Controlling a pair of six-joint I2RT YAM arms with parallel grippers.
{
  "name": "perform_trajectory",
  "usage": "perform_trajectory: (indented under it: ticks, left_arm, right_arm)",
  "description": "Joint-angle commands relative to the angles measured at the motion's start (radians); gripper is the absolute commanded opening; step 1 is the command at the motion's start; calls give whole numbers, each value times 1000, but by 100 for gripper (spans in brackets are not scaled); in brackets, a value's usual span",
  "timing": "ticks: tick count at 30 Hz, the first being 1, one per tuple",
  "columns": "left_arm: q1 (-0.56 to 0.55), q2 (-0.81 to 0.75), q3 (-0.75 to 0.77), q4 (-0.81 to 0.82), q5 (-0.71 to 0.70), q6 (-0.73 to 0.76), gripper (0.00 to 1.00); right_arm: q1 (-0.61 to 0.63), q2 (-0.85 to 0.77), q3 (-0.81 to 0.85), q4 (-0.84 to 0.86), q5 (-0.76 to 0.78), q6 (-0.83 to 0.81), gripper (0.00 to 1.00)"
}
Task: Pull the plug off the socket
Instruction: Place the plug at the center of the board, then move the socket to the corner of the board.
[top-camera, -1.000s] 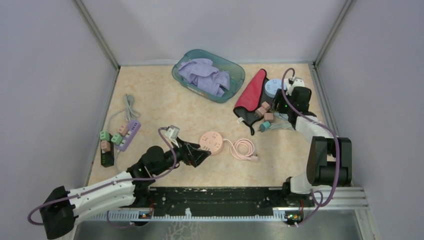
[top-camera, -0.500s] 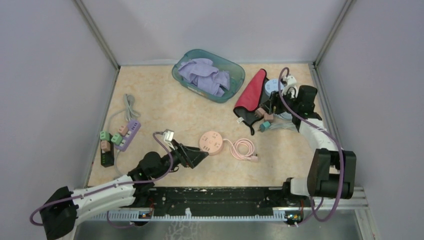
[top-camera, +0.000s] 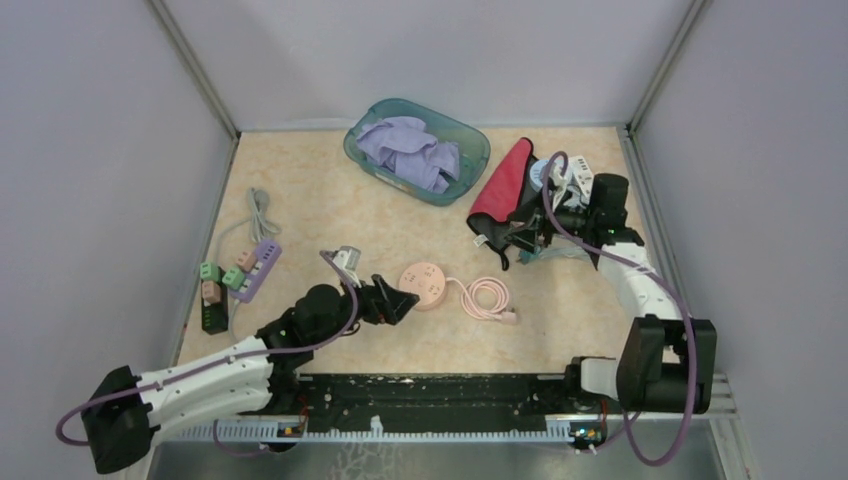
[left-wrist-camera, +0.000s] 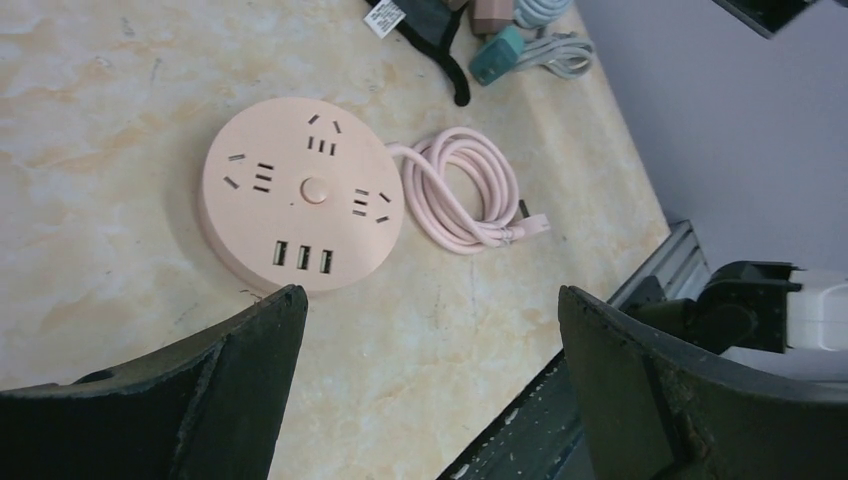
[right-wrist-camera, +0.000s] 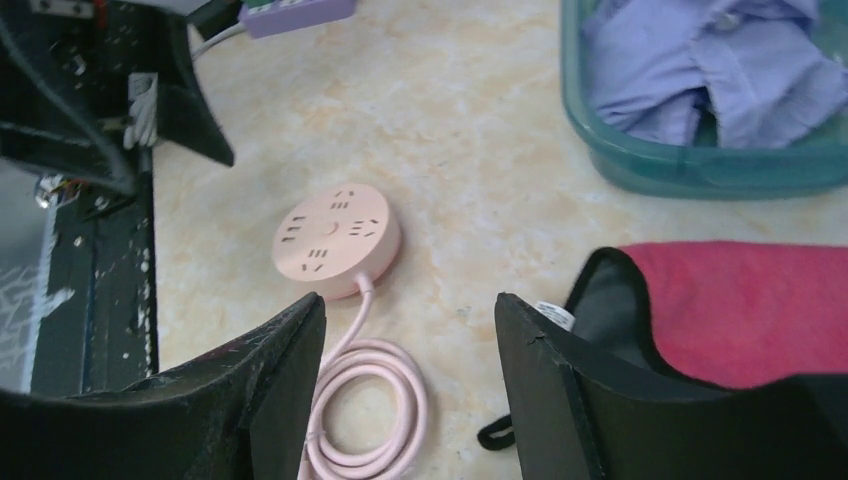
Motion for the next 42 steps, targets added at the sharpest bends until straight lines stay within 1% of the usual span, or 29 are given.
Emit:
perform_trajectory:
  ticks: [1, 3, 5, 8, 10, 11, 13, 16, 19, 21, 23, 25, 28, 31, 34, 37, 40, 41, 42]
  left_arm:
    - [4, 32, 65, -161, -70, 66, 100]
    - [4, 50, 72, -158, -74, 71, 100]
    - [4, 71, 75, -144, -73, 86, 100]
    - [4, 117, 91, -104, -41, 191, 100]
    - [4, 164, 122, -81, -2, 323, 100]
    - [4, 194, 148, -89, 9, 367, 100]
    - [3, 288, 237, -173, 1, 418, 100]
    - [5, 444, 404, -332, -26, 450, 100]
    - [5, 594, 567, -467, 5, 498, 100]
    - [5, 667, 649, -525, 37, 534, 100]
    - [5, 712, 702, -538, 92, 592, 100]
    - [5, 736, 731, -517, 168, 685, 100]
    - [5, 750, 745, -461, 252, 871, 100]
    - [8, 765, 767, -406, 338, 1063, 100]
    - [27, 834, 840, -446, 416, 1169, 93]
    - [38, 953, 979, -603, 450, 1215, 80]
    - [43, 1068, 1117, -773, 481, 1236, 64]
    - [44, 1097, 1148, -804, 481, 1243, 60]
    - [44, 1121, 1170, -825, 468, 1246, 59]
  right_arm:
    - [87, -58, 15, -184, -107, -316, 66]
    - [140, -59, 4, -263, -107, -454, 70]
    - [177, -59, -19, -294, -108, -552, 74]
    - [217, -52, -43, -294, -103, -605, 75]
    - [235, -42, -33, -316, -93, -626, 75]
    - [240, -37, -25, -334, -89, -643, 75]
    - [244, -32, -20, -355, -79, -661, 75]
    - [244, -37, -18, -353, -64, -660, 75]
    - [244, -45, -17, -345, -48, -652, 75]
    - [244, -48, -14, -338, -28, -636, 75]
    - [243, -47, -4, -321, 0, -602, 75]
    - [239, -43, 10, -313, 24, -567, 76]
    - [224, -39, 28, -300, 36, -520, 76]
    - [184, -42, 28, -250, 26, -428, 76]
    - [125, -53, 21, -185, 2, -352, 74]
    - [65, -75, 7, -130, -17, -294, 74]
    - [27, -106, -18, -70, -22, -244, 74]
    - [21, -112, -23, -55, -23, -232, 74]
    - [19, -116, -26, -45, -22, -225, 74]
